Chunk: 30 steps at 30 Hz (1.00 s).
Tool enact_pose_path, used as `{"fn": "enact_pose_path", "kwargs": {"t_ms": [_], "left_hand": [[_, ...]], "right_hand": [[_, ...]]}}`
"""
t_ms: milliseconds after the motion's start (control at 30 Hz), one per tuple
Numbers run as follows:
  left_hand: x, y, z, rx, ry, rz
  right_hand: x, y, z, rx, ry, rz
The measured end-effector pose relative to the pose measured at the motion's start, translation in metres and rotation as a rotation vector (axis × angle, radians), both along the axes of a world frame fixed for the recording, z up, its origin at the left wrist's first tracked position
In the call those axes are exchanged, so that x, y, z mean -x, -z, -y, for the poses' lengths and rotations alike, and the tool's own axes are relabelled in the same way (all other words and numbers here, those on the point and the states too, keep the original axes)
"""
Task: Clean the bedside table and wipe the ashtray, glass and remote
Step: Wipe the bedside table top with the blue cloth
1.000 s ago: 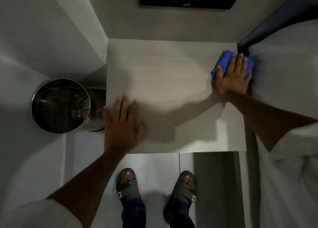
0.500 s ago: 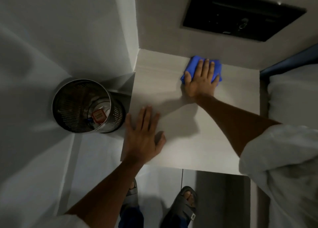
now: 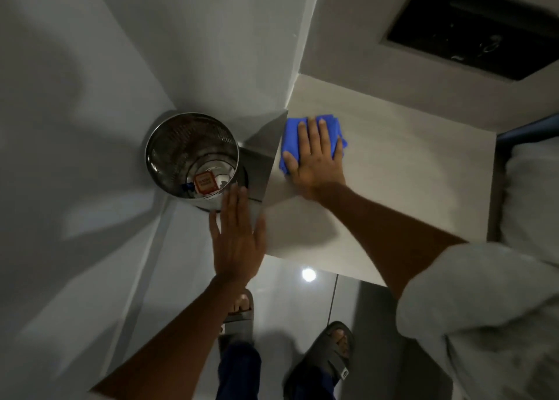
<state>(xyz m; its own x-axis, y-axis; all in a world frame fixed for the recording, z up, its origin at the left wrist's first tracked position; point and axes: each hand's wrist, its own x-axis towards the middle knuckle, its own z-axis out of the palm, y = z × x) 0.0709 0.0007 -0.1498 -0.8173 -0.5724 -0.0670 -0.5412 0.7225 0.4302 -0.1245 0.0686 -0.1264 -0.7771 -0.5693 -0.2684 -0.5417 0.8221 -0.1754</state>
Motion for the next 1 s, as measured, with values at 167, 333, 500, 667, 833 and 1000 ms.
{"fn": "enact_pose_path", "kwargs": {"t_ms": [167, 333, 500, 667, 833, 1000], "left_hand": [[-0.023, 0.001, 0.007, 0.038, 0.223, 0.112], [-0.016, -0.004, -0.003, 0.159, 0.460, 0.197], [-0.012, -0.016, -0.022, 0.196, 0.378, 0.275], [-0.005, -0.029, -0.035, 0.109, 0.371, 0.306], [0.009, -0.050, -0.063, 0.079, 0.476, 0.182], [0.024, -0.066, -0.115, -0.479, 0.319, 0.117]], "right_hand": [[-0.085, -0.002, -0.043, -0.027, -0.066, 0.036], [-0.109, 0.005, -0.114, -0.074, 0.059, 0.006], [-0.108, -0.003, -0.202, -0.099, 0.320, 0.029], [-0.109, -0.013, -0.268, -0.085, 0.672, 0.108], [-0.119, -0.024, -0.242, 0.004, 0.694, 0.225], [-0.130, -0.037, -0.184, 0.385, 0.620, 0.478]]}}
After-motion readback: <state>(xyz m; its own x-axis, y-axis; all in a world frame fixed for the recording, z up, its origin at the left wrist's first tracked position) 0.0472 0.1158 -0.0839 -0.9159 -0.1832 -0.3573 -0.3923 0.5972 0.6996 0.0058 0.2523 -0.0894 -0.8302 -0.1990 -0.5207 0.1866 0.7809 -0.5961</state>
